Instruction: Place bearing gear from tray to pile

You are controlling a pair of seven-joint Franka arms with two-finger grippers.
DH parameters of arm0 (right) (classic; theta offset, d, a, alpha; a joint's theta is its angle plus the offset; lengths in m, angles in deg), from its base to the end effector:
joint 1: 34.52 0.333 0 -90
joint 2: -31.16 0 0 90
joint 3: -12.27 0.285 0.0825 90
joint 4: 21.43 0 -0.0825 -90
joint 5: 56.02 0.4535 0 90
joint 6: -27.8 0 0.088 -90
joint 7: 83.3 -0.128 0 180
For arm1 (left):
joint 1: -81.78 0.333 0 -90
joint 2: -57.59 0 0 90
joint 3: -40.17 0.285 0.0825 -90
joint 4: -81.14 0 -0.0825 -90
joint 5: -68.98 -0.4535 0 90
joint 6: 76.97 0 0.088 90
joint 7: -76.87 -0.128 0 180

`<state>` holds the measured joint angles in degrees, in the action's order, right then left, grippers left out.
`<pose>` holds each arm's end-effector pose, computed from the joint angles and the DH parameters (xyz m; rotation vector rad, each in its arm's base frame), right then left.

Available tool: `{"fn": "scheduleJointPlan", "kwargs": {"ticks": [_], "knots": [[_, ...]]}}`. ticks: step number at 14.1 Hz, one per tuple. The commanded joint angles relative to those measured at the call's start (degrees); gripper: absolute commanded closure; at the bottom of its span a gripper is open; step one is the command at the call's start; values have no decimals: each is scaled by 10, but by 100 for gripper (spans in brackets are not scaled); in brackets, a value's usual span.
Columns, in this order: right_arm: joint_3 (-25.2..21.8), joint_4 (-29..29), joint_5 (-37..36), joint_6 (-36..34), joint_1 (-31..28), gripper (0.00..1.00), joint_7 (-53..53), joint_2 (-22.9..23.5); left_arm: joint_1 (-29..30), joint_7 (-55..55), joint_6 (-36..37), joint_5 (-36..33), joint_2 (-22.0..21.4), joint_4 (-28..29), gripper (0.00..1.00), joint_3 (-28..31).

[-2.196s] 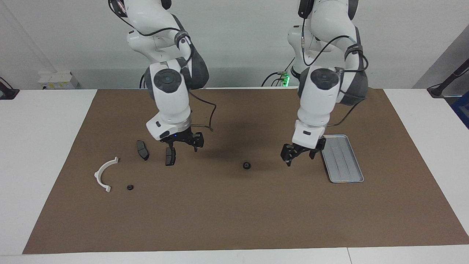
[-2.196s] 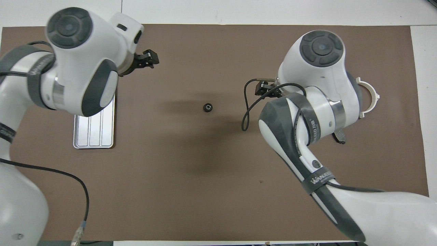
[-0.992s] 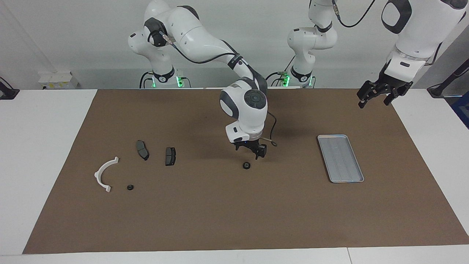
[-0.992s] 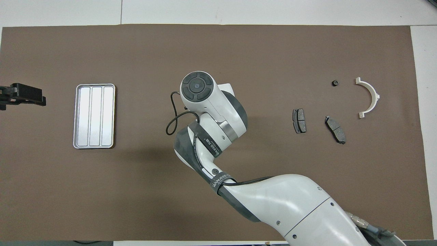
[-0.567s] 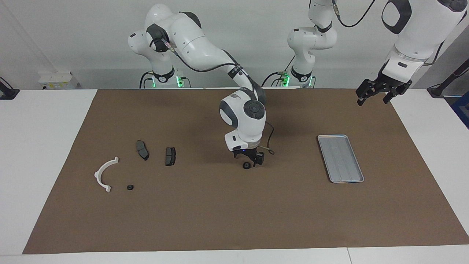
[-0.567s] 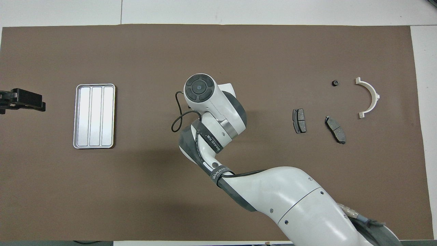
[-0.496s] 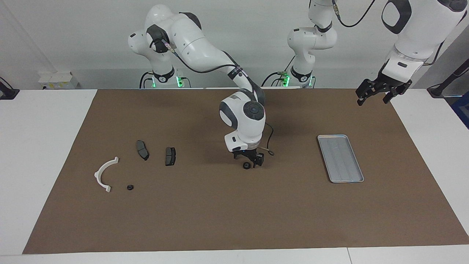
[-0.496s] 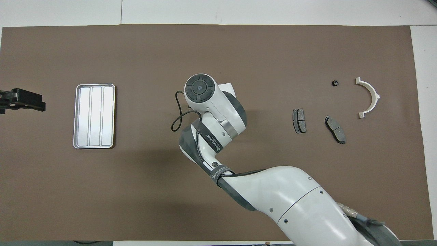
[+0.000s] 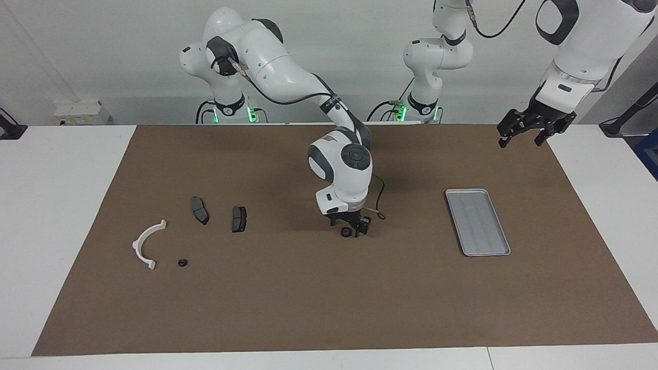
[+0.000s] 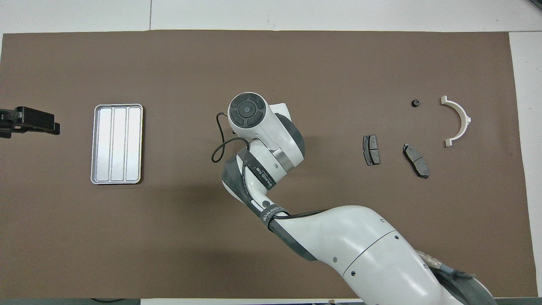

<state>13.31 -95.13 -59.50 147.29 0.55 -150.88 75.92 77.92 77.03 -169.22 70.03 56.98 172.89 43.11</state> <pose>0.6402 0.4588 0.2074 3.0229 -0.8126 0.0673 0.6249 -0.0122 0.5661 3.1223 -0.0199 0.0299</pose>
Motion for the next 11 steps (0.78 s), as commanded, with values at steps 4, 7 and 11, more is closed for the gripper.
{"fn": "scheduleJointPlan", "kwargs": {"ticks": [4,7,11], "knots": [[5,8,-2,-17,-7,100,-4,9,8,-10,4,2,-8,1,0,-2],[5,9,-7,-19,-7,100,-4,9,8,-10,6,2,-10,3,0,-1],[-1,33,-8,-70,-19,100,26,-2,8,-10,0,2,-11,9,0,-1]]}}
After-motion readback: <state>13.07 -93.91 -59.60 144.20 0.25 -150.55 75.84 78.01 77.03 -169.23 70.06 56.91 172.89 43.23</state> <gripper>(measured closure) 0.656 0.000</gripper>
